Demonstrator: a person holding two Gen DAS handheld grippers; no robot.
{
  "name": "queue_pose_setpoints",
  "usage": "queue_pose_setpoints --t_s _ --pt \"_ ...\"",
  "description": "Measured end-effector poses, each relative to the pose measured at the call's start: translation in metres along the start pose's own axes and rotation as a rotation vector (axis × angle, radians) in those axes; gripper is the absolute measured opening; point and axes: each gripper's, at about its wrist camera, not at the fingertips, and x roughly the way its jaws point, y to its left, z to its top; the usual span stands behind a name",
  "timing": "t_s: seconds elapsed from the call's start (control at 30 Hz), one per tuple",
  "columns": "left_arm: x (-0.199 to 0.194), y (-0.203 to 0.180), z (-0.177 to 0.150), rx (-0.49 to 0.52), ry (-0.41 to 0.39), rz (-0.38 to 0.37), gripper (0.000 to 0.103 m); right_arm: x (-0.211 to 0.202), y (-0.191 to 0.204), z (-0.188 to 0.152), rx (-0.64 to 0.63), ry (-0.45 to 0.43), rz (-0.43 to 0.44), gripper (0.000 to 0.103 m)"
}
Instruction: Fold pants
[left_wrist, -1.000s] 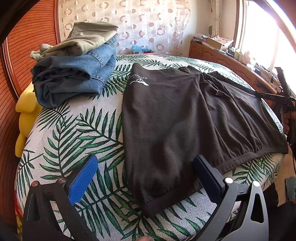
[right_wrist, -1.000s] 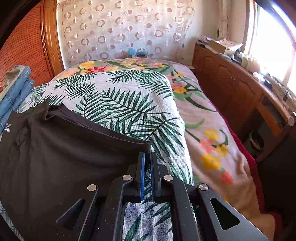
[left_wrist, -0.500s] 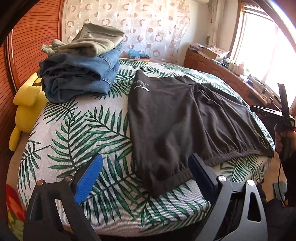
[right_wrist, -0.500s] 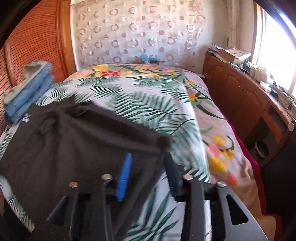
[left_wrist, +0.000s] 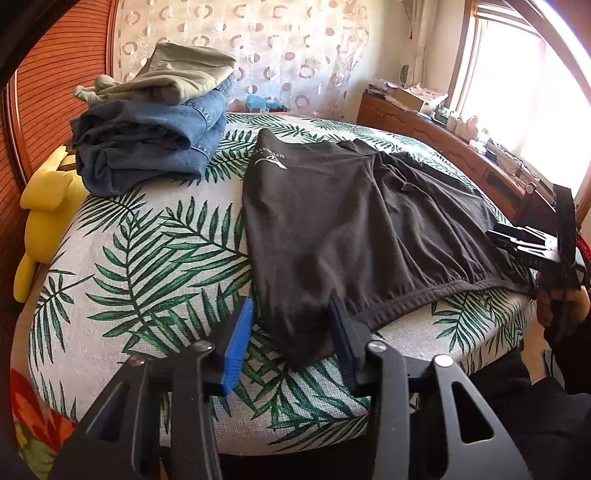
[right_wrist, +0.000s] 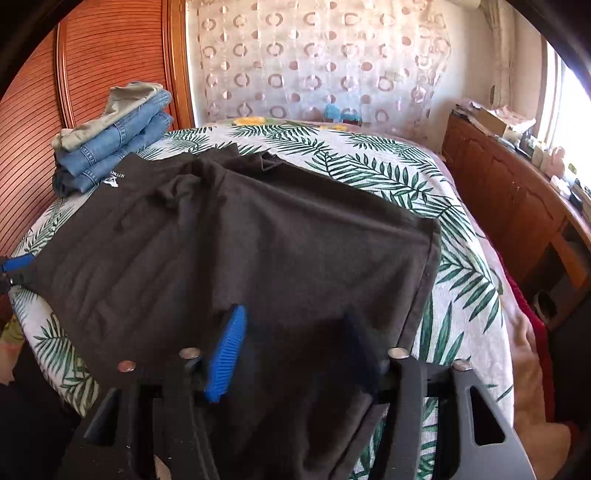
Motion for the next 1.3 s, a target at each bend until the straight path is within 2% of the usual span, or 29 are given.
queue_pose_setpoints --t_s 0.13,0.2,0.3,0.5,0.7,0.9,1.03,1.1,1.13,1.17,1.23,1.27,1.3 --pt "-0.001 0.001 -0.001 0.003 -0.001 -0.010 0.031 0.006 -0.004 -0.008 0.015 -0.033 -0.012 0.068" --pt "-0.001 -0.001 -0.002 0.008 -0.001 -0.015 0.019 0.008 -0.006 -0.010 0.015 -0.039 -0.017 0.069" --pt "0.001 -0.005 0.001 0.011 -0.003 -0.029 0.010 0.006 -0.005 -0.015 0.016 -0.044 -0.022 0.070" --pt "-0.007 -0.018 0.018 0.028 -0.044 -0.066 0.010 0.007 0.000 -0.015 0.013 -0.035 -0.023 0.070" --pt "-0.010 -0.044 0.043 0.089 -0.077 -0.115 0.007 0.001 0.004 -0.005 0.009 0.003 -0.028 0.070" --pt "-0.006 -0.074 0.066 0.160 -0.097 -0.173 0.004 -0.012 0.001 0.000 0.032 0.005 -0.027 0.070" --pt "-0.007 -0.080 0.076 0.178 -0.110 -0.166 0.004 -0.017 0.003 -0.003 0.045 -0.001 -0.028 0.070" --pt "-0.011 -0.076 0.077 0.173 -0.125 -0.133 0.005 -0.018 0.004 -0.003 0.051 -0.003 -0.024 0.070" --pt "-0.011 -0.075 0.077 0.166 -0.122 -0.119 0.005 -0.017 0.006 -0.004 0.050 -0.004 -0.023 0.070" --pt "-0.010 -0.068 0.075 0.150 -0.111 -0.077 0.011 -0.017 0.009 -0.004 0.047 -0.004 -0.022 0.070" --pt "-0.008 -0.058 0.071 0.127 -0.106 -0.047 0.028 -0.016 0.011 -0.006 0.042 -0.003 -0.020 0.070" --pt "-0.007 -0.051 0.069 0.110 -0.101 -0.033 0.047 -0.017 0.009 -0.008 0.041 -0.004 -0.020 0.070" --pt "-0.006 -0.041 0.065 0.087 -0.095 -0.019 0.059 -0.017 0.010 -0.009 0.040 -0.006 -0.021 0.070"
